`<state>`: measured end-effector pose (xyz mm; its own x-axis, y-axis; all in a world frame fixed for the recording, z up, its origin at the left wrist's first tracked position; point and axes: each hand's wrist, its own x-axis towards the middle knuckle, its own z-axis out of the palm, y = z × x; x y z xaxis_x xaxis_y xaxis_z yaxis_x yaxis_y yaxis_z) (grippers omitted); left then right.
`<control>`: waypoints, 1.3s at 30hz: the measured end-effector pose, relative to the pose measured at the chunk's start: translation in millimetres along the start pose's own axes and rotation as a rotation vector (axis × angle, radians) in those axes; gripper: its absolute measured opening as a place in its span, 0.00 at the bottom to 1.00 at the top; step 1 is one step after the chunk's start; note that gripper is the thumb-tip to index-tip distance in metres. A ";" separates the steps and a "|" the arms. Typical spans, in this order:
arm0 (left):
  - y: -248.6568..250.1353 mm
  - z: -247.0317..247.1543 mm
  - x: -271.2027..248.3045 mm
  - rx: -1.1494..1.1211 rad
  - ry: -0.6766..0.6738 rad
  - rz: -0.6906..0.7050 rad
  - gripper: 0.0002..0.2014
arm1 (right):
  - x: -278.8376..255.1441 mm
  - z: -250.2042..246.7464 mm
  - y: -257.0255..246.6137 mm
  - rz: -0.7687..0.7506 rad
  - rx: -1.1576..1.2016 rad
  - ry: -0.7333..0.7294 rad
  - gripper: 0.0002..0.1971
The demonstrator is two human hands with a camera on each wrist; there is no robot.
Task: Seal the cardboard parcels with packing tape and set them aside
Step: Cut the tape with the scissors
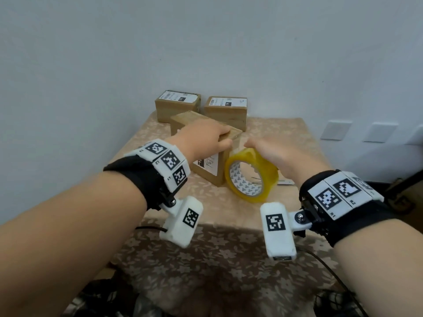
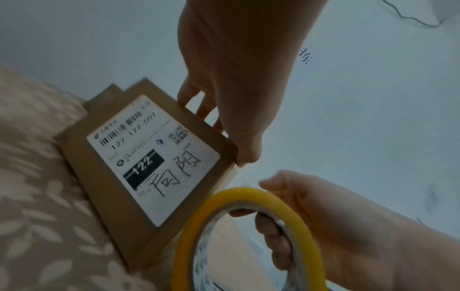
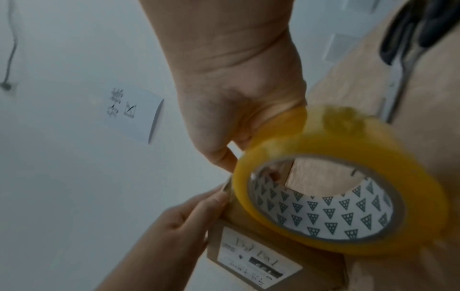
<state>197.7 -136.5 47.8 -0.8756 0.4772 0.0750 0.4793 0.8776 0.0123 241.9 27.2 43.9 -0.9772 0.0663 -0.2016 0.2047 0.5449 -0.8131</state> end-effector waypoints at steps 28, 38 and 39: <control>-9.7 23.6 0.5 -0.962 0.048 -0.002 0.20 | 20.0 4.0 24.4 -0.525 -0.275 0.254 0.23; -0.9 28.4 -3.0 -0.906 0.021 -0.349 0.26 | 50.5 18.7 20.9 -0.659 -0.613 0.266 0.22; 1.7 30.6 -8.3 -0.970 -0.002 -0.355 0.28 | 50.0 20.7 19.4 -0.663 -0.615 0.279 0.21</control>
<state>203.9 -137.6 16.7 -0.9757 0.1989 -0.0919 0.0344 0.5534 0.8322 198.3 23.7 6.7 -0.8781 -0.2609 0.4011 -0.3850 0.8830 -0.2685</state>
